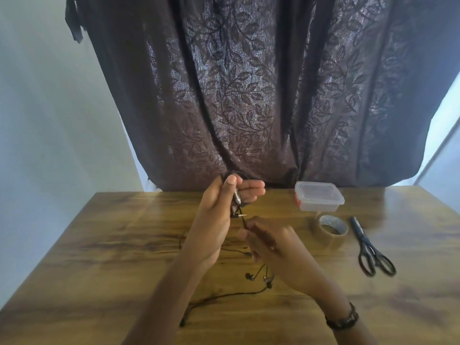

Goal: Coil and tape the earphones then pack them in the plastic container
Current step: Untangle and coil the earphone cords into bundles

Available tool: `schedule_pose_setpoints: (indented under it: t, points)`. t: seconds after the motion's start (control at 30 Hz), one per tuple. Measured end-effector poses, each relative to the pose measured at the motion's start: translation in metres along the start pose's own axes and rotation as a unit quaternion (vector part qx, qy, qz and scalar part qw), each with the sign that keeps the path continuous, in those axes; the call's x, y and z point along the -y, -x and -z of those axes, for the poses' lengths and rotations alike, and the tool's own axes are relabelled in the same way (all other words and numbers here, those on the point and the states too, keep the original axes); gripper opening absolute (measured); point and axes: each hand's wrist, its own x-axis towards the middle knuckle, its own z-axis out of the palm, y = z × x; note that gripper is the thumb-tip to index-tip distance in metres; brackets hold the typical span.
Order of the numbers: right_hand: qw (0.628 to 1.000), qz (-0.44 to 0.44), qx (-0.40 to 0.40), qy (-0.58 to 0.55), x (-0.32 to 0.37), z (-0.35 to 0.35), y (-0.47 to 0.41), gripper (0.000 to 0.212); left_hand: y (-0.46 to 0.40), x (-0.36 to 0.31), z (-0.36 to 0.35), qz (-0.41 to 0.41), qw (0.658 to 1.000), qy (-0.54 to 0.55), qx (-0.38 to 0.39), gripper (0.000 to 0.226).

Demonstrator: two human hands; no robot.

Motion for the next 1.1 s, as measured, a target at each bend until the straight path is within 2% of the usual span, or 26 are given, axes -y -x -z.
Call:
schedule_pose_setpoints:
  t: [0.17, 0.3, 0.43, 0.57, 0.67, 0.73, 0.87, 0.93, 1.0, 1.1]
  points:
    - [0.991, 0.005, -0.006, 0.134, 0.007, 0.013, -0.001, 0.013, 0.001, 0.011, 0.001, -0.059, 0.979, -0.193, -0.001, 0.024]
    - [0.981, 0.001, -0.028, 0.192, 0.013, 0.032, -0.003, 0.017, 0.006, 0.015, 0.009, -0.072, 0.957, -0.277, 0.040, 0.023]
    - [0.977, 0.032, 0.014, 0.209, 0.027, 0.038, -0.006, 0.016, 0.009, 0.016, 0.011, -0.075, 0.941, -0.319, 0.083, 0.019]
    - [0.980, 0.046, 0.048, 0.186, 0.038, 0.054, -0.016, 0.011, 0.012, 0.017, 0.013, -0.032, 0.957, -0.242, 0.155, 0.030]
    - [0.978, 0.067, 0.021, 0.195, 0.042, 0.068, -0.023, 0.015, 0.013, 0.008, 0.014, 0.028, 0.966, -0.153, 0.206, 0.036]
    - [0.982, 0.070, -0.004, 0.176, 0.044, 0.073, -0.025, 0.014, 0.013, 0.002, 0.015, 0.052, 0.962, -0.123, 0.239, 0.034]
    - [0.997, 0.049, -0.008, 0.052, 0.046, 0.075, -0.026, 0.013, 0.012, -0.004, 0.020, 0.084, 0.948, -0.066, 0.301, 0.028]
    - [0.998, 0.048, -0.027, 0.029, 0.042, 0.072, -0.028, 0.011, 0.012, -0.005, 0.020, 0.099, 0.942, -0.040, 0.318, 0.024]
    - [0.997, 0.039, -0.060, 0.025, 0.034, 0.067, -0.030, 0.007, 0.010, -0.005, 0.017, 0.122, 0.950, 0.001, 0.286, 0.026]
    - [0.993, 0.012, -0.115, -0.008, 0.018, 0.055, -0.030, 0.012, 0.004, -0.002, 0.008, 0.176, 0.965, 0.126, 0.148, 0.027]
